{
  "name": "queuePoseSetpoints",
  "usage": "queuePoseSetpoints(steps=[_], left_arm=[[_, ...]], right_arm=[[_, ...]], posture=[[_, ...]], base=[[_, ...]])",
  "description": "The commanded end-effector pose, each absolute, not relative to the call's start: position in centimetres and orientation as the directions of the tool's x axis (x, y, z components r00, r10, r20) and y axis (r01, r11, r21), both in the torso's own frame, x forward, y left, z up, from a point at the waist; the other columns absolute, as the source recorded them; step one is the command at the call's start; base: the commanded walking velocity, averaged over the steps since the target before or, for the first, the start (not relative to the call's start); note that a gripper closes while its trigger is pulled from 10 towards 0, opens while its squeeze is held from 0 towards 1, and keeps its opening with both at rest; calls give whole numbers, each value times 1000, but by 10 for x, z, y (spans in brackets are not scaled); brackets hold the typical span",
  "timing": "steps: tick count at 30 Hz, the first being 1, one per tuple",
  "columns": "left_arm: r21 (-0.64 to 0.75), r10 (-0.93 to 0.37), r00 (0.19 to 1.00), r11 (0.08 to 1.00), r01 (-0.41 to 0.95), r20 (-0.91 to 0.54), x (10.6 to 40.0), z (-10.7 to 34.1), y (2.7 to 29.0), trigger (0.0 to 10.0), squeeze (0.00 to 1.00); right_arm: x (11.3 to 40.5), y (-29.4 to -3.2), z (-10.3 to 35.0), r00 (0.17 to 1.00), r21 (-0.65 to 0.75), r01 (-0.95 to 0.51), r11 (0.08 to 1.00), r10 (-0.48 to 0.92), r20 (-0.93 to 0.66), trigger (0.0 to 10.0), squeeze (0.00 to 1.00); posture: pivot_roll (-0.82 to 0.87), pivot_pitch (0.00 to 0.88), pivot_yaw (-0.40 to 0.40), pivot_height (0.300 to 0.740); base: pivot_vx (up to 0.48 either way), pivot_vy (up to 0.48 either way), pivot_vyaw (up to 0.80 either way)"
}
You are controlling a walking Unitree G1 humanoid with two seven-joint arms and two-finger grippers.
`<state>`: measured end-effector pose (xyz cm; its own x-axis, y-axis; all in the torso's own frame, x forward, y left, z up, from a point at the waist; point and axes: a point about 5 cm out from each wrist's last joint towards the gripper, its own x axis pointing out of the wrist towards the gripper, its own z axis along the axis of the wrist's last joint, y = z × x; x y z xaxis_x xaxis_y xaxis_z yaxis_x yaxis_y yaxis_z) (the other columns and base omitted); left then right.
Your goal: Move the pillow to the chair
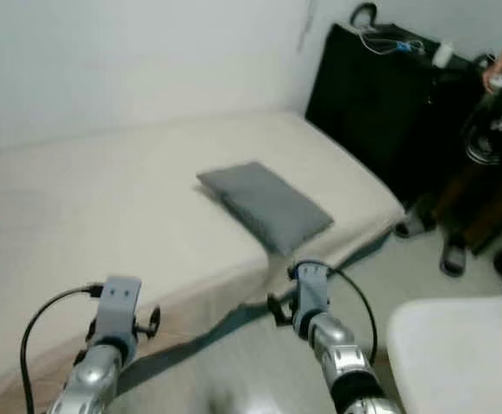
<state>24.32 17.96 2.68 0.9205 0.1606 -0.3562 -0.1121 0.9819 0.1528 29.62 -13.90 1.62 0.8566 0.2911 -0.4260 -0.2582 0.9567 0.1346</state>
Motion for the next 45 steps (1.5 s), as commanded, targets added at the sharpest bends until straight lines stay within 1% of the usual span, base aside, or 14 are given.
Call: queuePoseSetpoints(steps=[1,4,11,14,16,21,32,39,45], left_arm=[[128,185,921,981,-149,-343,241,26,181,10000,0],[103,184,931,982,-159,-315,249,31,180,10000,0],[104,197,939,979,-175,-280,253,36,179,10000,0],[104,197,939,979,-175,-280,253,36,179,10000,0],[96,190,944,981,-170,-269,253,38,178,10000,0],[94,172,949,984,-152,-263,253,38,176,10000,0],[74,184,954,983,-171,-238,255,40,177,10000,0],[75,185,953,982,-172,-240,254,39,177,10000,0],[75,187,954,982,-174,-237,254,39,177,10000,0]], right_arm=[[303,-136,29,888,129,-276,952,304,-344,10000,0],[309,-129,37,893,97,-315,944,329,-307,10000,0],[312,-124,40,893,84,-327,941,337,-298,10000,0],[312,-124,40,893,84,-327,941,337,-298,10000,0],[314,-128,45,913,75,-306,949,315,-258,10000,0],[316,-132,46,921,58,-295,954,300,-248,10000,0],[317,-130,43,913,41,-301,953,300,-275,10000,0],[318,-129,45,913,49,-315,948,316,-257,10000,0],[318,-126,47,909,34,-339,940,336,-247,10000,0]], posture=[[71,6,-120,729],[70,0,-123,729],[72,0,-126,729],[72,0,-126,729],[67,0,-133,729],[66,0,-132,729],[70,0,-138,729],[74,0,-139,729],[74,0,-139,729]], base=[[0,0,0],[0,0,0],[0,0,0],[0,0,0],[0,0,0],[0,0,0],[0,0,0],[0,0,0],[0,0,800]])
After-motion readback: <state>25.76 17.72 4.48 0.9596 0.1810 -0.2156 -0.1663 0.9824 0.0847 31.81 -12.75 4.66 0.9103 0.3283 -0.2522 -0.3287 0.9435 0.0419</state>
